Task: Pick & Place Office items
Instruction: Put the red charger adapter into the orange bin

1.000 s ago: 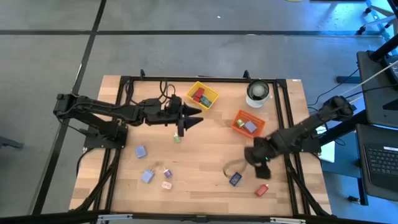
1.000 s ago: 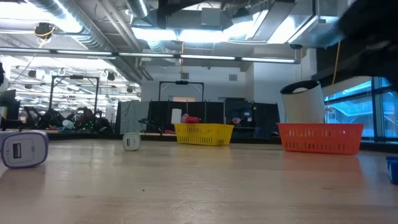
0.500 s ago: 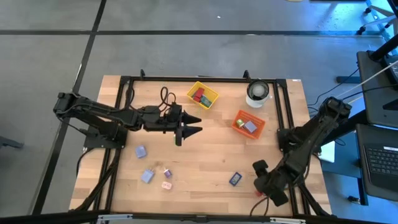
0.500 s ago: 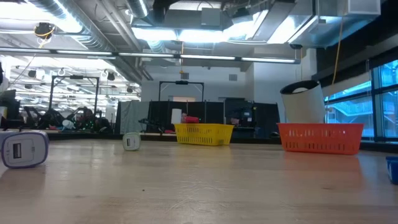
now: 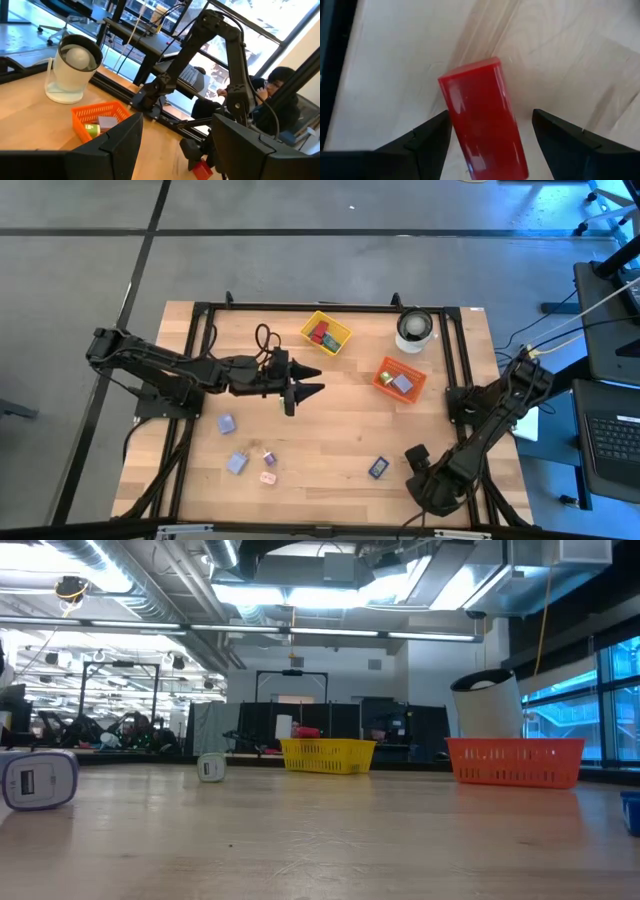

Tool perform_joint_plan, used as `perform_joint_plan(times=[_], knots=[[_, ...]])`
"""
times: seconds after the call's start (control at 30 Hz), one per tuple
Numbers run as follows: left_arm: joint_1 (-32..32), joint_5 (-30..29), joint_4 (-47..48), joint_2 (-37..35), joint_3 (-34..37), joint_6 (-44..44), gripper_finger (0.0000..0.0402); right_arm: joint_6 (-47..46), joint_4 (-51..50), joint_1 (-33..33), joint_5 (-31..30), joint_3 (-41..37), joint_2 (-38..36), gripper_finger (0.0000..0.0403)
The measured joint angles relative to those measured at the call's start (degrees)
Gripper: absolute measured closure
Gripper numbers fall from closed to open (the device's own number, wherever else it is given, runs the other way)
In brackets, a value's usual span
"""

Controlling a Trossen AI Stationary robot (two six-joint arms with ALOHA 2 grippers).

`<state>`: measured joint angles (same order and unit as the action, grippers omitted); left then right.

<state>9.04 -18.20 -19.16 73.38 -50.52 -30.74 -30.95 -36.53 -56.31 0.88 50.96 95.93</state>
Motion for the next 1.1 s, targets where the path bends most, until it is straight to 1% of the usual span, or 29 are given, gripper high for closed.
perform_joint_plan(times=[0.13,0.23,0.33,0.5,0.67,0.77,0.83,0.93,0.97,1.1], knots=[[0.00,-0.24,0.00,0.00,0.00,0.00,0.0169,-3.50,0.31,0.00,0.16,0.00,0.23,0.0136],[0.00,-0.26,0.00,0.00,0.00,-0.01,0.0169,-5.67,0.66,0.00,0.15,0.00,0.23,0.0159],[-0.02,-0.26,0.00,0.00,0.00,0.00,0.0169,-7.32,1.13,0.00,0.04,0.00,0.23,0.0200],[-0.02,-0.28,-0.02,0.00,0.00,0.00,0.0169,-10.93,1.46,0.14,0.05,0.04,0.20,0.0283],[0.05,-0.24,0.00,0.00,0.00,-0.02,0.0169,-21.08,1.61,1.11,1.41,0.07,0.07,0.0282],[0.55,-0.26,0.09,0.00,0.00,-0.04,0.0169,-27.00,0.89,2.12,-0.96,-0.02,-0.97,0.0282],[0.97,-0.26,0.09,0.00,0.00,-0.04,0.0169,-30.04,-0.10,3.42,-5.40,0.00,-3.04,0.0282],[1.20,-0.18,0.09,0.00,0.00,-0.02,0.0169,-32.65,-2.77,6.04,-16.64,0.00,-6.85,0.0282],[1.19,-0.20,0.11,0.00,0.00,-0.03,0.0169,-33.39,-3.17,7.06,-21.55,0.00,-8.29,0.0282],[1.16,-0.24,0.13,0.00,0.00,-0.13,0.0169,-37.16,-2.20,11.89,-44.36,0.00,-13.97,0.0282]])
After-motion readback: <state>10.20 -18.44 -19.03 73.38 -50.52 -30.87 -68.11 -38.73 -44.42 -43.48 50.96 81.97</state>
